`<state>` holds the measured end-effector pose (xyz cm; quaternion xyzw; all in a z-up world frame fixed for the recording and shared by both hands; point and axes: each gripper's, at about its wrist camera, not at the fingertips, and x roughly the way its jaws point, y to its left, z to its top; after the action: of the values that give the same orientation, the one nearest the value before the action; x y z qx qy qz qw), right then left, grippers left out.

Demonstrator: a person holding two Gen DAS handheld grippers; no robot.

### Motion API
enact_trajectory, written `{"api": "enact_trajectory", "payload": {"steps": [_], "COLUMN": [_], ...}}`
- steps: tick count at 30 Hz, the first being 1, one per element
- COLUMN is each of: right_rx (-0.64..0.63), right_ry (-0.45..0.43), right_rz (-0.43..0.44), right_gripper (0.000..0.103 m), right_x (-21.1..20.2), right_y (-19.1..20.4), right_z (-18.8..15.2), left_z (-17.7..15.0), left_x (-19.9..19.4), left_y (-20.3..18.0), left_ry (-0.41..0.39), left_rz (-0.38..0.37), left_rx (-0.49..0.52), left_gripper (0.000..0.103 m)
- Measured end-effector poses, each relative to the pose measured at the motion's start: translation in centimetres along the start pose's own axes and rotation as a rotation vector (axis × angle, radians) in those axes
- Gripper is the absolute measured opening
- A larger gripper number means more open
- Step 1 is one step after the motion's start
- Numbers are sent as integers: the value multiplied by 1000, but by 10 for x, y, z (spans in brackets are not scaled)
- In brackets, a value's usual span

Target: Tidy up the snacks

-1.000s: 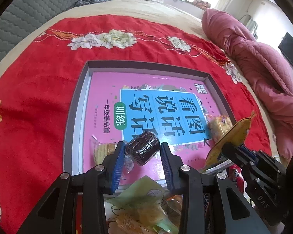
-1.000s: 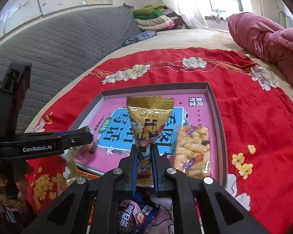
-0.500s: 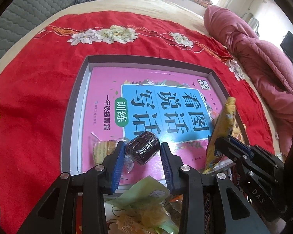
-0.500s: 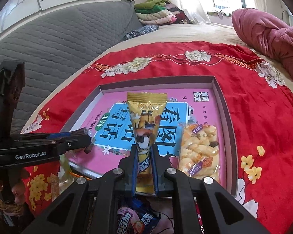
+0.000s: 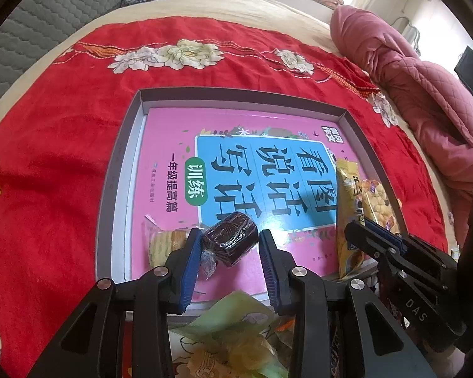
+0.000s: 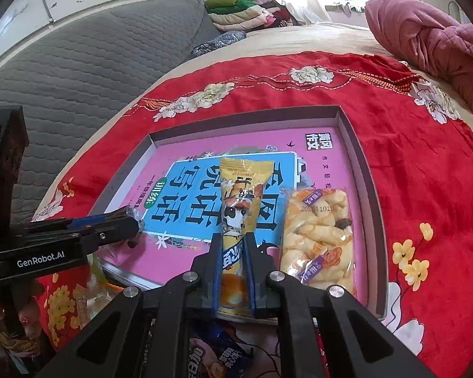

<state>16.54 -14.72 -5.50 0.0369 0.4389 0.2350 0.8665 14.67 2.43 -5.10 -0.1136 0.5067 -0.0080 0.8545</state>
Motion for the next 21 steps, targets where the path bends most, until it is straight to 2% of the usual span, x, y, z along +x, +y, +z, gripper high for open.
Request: {"api": "enact_trajectory", "payload": {"steps": [21], "right_rx": [38], "right_ry": [7], "right_rz": [9], "right_gripper": [13], "right_x": [-1], "right_y": [-6], "right_z": [1], "left_z": [2], "left_x": [8], "left_y": [-4], "left_ry": [38], "left_rz": [8], "left_rx": [4], "left_gripper": [39]}}
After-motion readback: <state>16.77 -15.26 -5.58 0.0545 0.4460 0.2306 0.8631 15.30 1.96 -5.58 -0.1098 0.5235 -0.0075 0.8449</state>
